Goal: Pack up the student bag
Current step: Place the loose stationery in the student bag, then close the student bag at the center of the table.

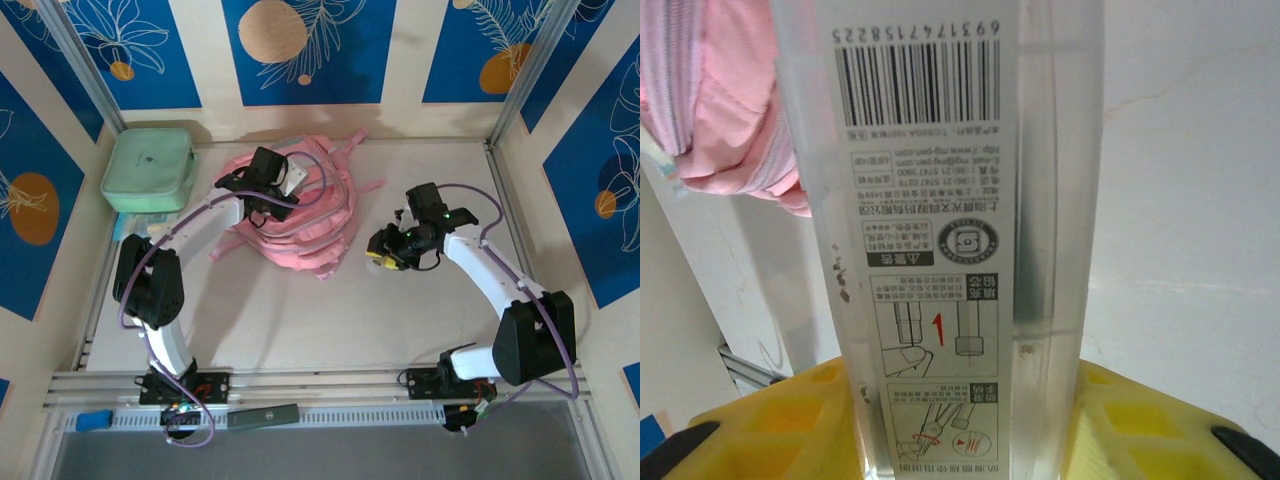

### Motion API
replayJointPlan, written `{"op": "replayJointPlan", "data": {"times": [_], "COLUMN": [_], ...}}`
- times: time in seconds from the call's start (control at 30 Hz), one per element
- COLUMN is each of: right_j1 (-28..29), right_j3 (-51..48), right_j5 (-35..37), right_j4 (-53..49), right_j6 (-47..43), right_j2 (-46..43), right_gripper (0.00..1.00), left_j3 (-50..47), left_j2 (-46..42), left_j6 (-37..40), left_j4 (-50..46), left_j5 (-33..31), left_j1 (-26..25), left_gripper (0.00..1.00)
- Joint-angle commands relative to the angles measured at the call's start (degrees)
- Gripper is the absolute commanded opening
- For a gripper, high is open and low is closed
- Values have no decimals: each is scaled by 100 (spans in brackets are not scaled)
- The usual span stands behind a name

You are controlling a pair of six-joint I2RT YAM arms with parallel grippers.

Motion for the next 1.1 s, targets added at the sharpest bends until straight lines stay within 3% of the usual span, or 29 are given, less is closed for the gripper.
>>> {"op": "replayJointPlan", "data": {"times": [0.0, 0.2, 0.3, 0.5, 0.6, 0.77, 0.83, 1.07], "right_j1": [319, 850, 890, 821, 900, 931, 919, 754], "right_j3": [430, 1505, 1858, 2578, 2931, 3047, 3112, 2614], "right_j5": [-35, 251, 345, 550, 451, 361, 251, 176], "right_j4": [-22, 103, 364, 825, 991, 1183, 1077, 1273], "right_j6": [-35, 443, 780, 1322, 1328, 1230, 1117, 1232], "right_j2": [223, 1085, 1509, 2386, 2763, 2769, 2793, 2601], "right_gripper": [42, 42, 42, 43, 49, 68, 70, 45], "left_j3": [60, 128, 276, 98, 121, 105, 82, 63], "left_j2": [-372, -656, -726, -1004, -1038, -1058, -1058, -1041], "left_j6": [-808, -1553, -2183, -2650, -2773, -2910, -2903, -3042], "left_j4": [240, 214, 32, 305, 333, 291, 326, 351], "left_j5": [156, -996, -1029, -765, -731, -790, -721, -613], "left_j1": [-213, -1008, -1024, -1036, -1038, -1031, -1031, -1020], "left_gripper": [0, 0, 0, 0, 0, 0, 0, 0]}}
